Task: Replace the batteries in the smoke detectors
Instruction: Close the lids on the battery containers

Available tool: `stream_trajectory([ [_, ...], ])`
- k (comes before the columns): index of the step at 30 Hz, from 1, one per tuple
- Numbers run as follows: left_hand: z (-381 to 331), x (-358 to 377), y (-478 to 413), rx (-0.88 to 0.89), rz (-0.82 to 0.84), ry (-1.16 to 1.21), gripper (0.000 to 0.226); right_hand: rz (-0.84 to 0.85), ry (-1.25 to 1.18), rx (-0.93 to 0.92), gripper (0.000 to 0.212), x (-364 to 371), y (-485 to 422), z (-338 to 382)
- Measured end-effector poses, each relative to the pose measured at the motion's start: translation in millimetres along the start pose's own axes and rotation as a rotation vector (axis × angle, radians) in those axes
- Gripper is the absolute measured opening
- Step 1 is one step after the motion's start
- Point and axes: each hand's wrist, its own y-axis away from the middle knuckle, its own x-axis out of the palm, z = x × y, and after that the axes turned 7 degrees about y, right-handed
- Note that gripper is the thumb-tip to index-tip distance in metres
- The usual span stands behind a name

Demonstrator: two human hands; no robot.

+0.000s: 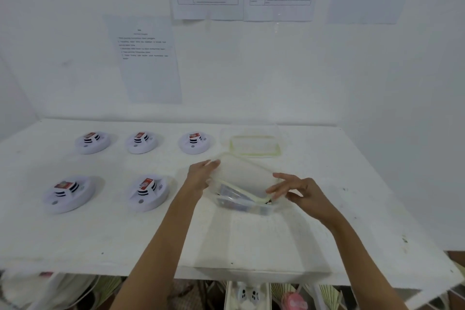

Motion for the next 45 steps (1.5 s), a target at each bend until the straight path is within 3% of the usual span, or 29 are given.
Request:
stream_trajectory([
  [3, 4.4, -2.1, 6.0, 0.003, -0.052, 0.02, 0.007, -0.292, -0.109, 0.069, 0.067, 13.1, 2.0, -5.1],
  [8, 5.2, 3.8, 17.1, 0.018, -0.036, -0.154, 0.031, -0.5, -0.231, 0.33, 0.042, 49.6, -8.5, 7.7],
  [11, 6.4, 9.0, 18.5, 0.111, -0.005, -0.344, 0.046, -0.513, -0.172, 0.511, 0.062, 67.5, -13.7, 14.5],
  [14, 13.7, 11.5, 21.9, 0.13, 0.032, -0.445, 0.051, -0.493, -0.131, 0.561, 0.076, 71.3, -18.9, 15.8],
  [20, 21.6, 20.8, 24.4, 0.14, 0.016, -0.39, 0.089, -0.446, -0.002, 0.62, 0.076, 51.8, -39.2, 15.9],
  [24, 22.9, 25.1, 21.0, 0.166, 0.0, -0.399, 0.091, -0.467, 0.18, 0.692, 0.073, 51.3, -48.0, 14.1],
  [33, 21.8, 25.9, 15.4, 0.086, -0.032, -0.266, 0.094, -0.627, 0.239, 0.674, 0.066, 65.0, -48.3, 16.4],
  [41, 28.7, 24.7, 22.2, 0.124, -0.017, -0.098, 0.081, -0.635, 0.272, 0.677, 0.069, 68.4, -47.2, 18.3],
  [45, 30.1, 23.0, 23.5, 0.169, -0.011, -0.24, 0.081, -0.609, 0.248, 0.674, 0.069, 69.5, -49.5, 20.5],
])
